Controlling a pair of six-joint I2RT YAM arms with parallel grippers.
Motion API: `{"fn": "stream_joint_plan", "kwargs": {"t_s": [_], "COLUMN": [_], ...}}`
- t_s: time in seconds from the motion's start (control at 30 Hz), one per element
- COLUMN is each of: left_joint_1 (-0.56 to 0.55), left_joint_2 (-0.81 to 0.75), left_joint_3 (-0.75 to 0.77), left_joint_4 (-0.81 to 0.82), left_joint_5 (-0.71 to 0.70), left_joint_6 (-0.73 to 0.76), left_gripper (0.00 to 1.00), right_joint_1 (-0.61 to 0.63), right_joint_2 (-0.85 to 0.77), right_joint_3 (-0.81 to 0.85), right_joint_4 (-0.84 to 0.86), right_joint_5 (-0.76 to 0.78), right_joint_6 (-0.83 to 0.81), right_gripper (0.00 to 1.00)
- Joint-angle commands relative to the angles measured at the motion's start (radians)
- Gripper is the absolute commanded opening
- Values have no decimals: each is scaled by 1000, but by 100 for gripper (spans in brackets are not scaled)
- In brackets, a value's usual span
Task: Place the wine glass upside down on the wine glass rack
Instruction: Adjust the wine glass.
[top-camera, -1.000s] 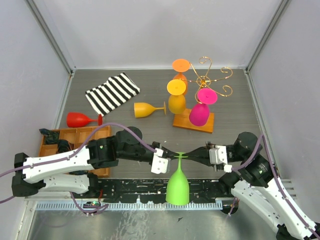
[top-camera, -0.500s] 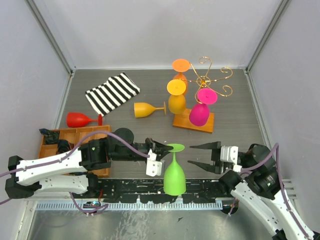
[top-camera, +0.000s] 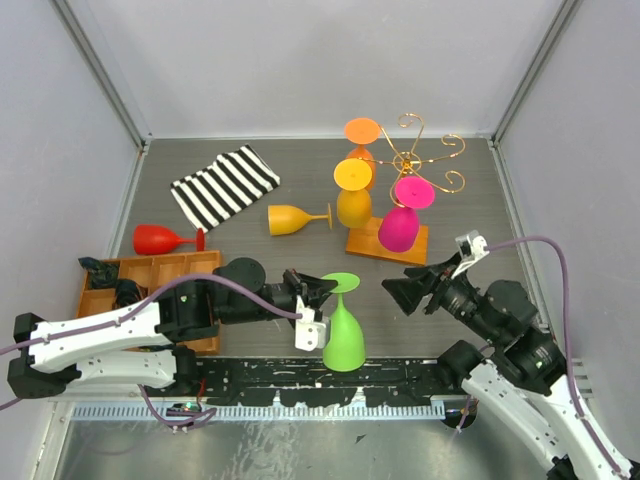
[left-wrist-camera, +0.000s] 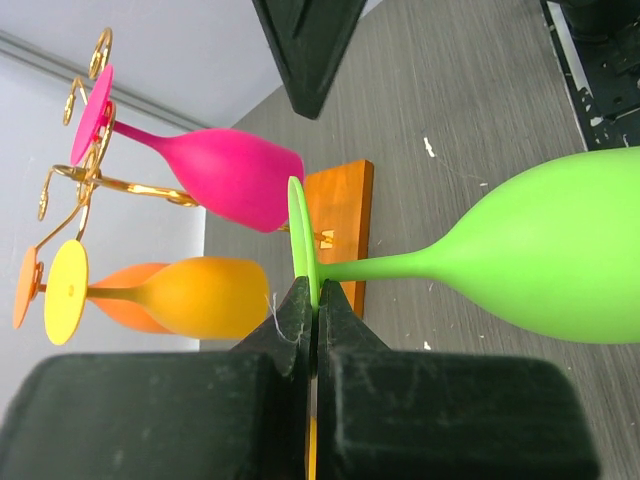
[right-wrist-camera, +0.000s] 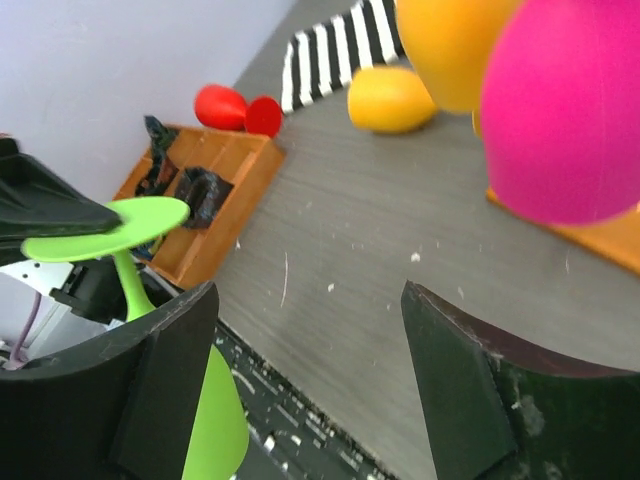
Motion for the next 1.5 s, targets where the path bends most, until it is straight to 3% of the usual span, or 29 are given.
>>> {"fn": "stream_joint_plan", "kwargs": {"t_s": [0.0,0.07,0.1,0.23,0.43,0.6,0.73,0.9,1.2,1.47], "left_joint_1": [0,0,0,0,0,0,0,1,2,6], "left_joint_2": [0,5,10,21,25,51,66,103,130,103], "left_joint_3": [-15,-15,-14,3,22,58,73,86,87,37], "left_joint_4": [4,7,8,-4,-16,-27,-4,60,113,175], "left_joint_5": [-20,-22,-28,-44,-53,-70,-70,-94,-132,-159], "left_joint_6": [15,13,9,5,15,16,16,56,101,86], "left_gripper": [0,0,0,0,0,0,0,0,0,0], "right_joint_1": [5,4,4,5,5,5,5,5,5,5], "right_joint_2": [58,101,126,212,134,214,173,100,211,203], "right_joint_3": [52,90,112,225,196,300,338,269,215,30], "right_joint_4": [-141,-195,-238,-417,-393,-478,-475,-297,-13,216], "right_joint_5": [22,29,62,227,256,308,337,235,-62,-181], "right_joint_6": [168,192,216,230,166,181,134,98,23,126], "right_gripper": [81,98,100,100,100,100,100,94,82,69]}}
